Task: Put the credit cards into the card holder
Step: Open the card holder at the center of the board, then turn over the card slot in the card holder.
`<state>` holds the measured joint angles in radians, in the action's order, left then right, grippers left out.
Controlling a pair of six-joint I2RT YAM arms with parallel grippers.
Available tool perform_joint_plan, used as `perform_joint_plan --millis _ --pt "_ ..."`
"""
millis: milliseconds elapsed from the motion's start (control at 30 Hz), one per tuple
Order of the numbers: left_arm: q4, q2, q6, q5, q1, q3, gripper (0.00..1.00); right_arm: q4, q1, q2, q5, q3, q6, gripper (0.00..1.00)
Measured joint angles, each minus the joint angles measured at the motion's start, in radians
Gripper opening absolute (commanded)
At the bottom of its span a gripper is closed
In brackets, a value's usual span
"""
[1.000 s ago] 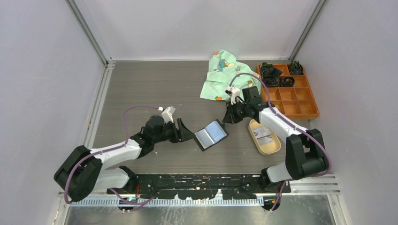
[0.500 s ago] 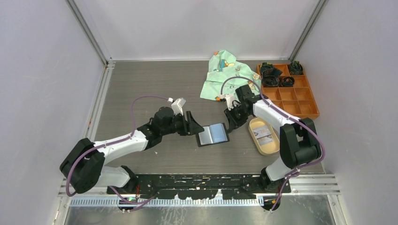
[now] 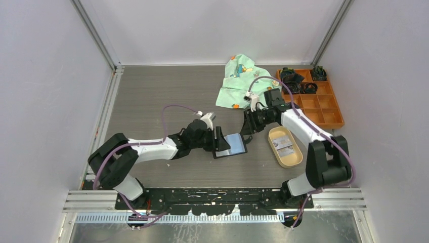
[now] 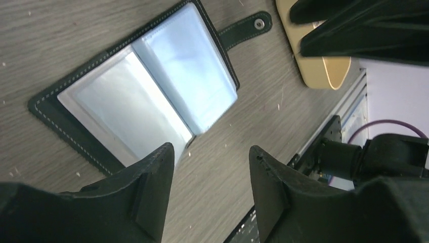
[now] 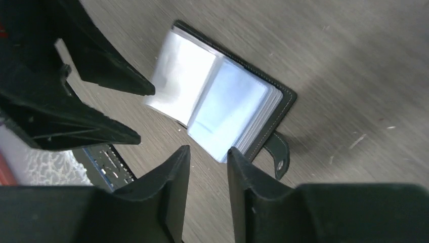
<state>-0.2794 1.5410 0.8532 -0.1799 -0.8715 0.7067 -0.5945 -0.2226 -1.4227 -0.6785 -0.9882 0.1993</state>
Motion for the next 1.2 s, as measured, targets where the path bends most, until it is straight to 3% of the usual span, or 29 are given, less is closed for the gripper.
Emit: perform_joint_plan --millis 200,333,900,1200 --pt "-0.008 0.069 0.003 0.045 -0.013 0.036 0.58 -0.006 -0.003 -0.197 0.025 0.0 -0.074 0.13" --pt "-0.004 0.106 0.003 0.056 -0.017 0.051 0.62 -0.012 -0.005 -0.253 0.085 -0.003 -0.102 0.08" --pt "0.029 0.248 -0.02 0.045 -0.018 0.182 0.68 -0.036 -0.106 -0.343 0.179 -0.066 -0.117 0.07" --pt "0.035 0.265 -0.023 0.037 -0.018 0.205 0.69 -0.039 -0.118 -0.385 0.025 -0.087 -0.139 0.11"
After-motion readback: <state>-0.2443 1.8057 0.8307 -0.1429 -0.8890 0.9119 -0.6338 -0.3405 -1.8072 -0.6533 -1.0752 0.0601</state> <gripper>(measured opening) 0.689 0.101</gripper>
